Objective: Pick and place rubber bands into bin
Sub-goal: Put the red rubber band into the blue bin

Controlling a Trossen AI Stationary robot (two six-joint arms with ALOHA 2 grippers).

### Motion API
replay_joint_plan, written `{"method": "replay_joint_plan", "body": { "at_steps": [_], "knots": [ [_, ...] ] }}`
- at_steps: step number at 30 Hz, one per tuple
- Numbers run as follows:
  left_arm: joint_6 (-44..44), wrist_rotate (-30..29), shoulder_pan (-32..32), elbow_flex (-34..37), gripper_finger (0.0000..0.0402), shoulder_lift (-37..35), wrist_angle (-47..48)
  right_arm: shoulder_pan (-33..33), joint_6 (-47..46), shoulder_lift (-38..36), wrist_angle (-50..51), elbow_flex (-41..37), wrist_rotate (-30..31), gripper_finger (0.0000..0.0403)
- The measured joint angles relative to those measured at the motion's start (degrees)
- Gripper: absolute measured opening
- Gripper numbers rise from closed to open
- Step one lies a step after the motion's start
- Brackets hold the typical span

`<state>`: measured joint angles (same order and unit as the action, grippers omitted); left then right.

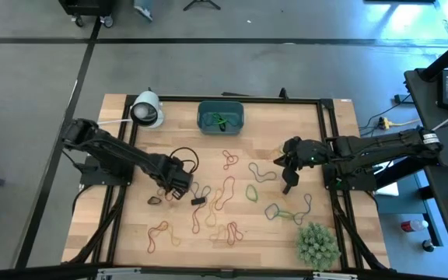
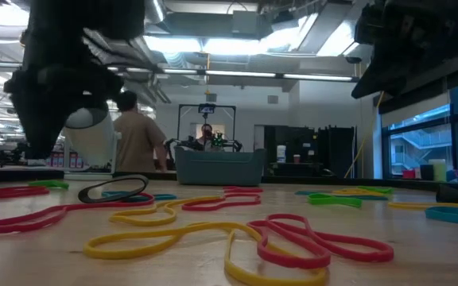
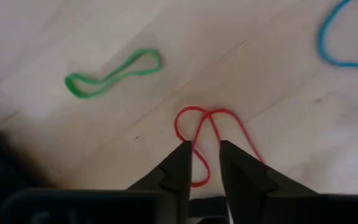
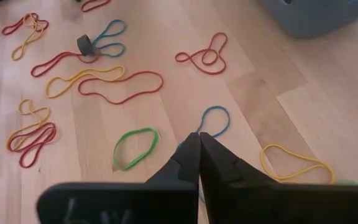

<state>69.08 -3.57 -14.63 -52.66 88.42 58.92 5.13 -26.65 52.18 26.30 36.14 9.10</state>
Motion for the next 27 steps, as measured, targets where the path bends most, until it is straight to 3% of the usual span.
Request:
{"method": "replay_joint_plan", "body": {
  "at_steps": [8, 13, 17, 22, 27],
  "knots": [
    [3.2, 3.1, 0.6, 4.7, 0.0143, 4.6, -9.6, 0.0, 1.5, 0.0, 0.0, 0.0, -0.7, 0.0013],
    [5.9, 3.2, 0.5, 5.8, 0.0151, 6.4, -10.8, 0.0, 1.4, 0.0, 0.0, 0.0, -1.3, 0.0013],
    [3.9, 3.3, 0.5, 5.8, 0.0113, 6.6, -11.6, 0.0, 1.4, 0.0, 0.0, 0.0, -1.3, 0.0013],
    [3.7, 3.4, 0.5, 4.9, 0.0014, 6.8, -11.5, 0.0, 1.7, 0.0, 0.0, 0.0, -1.2, 0.0013],
    [5.6, 1.3, 0.5, -1.8, 0.0003, 7.6, -2.5, 0.0, 2.9, 0.0, 0.0, 0.0, -1.2, 0.0013]
  ]
}}
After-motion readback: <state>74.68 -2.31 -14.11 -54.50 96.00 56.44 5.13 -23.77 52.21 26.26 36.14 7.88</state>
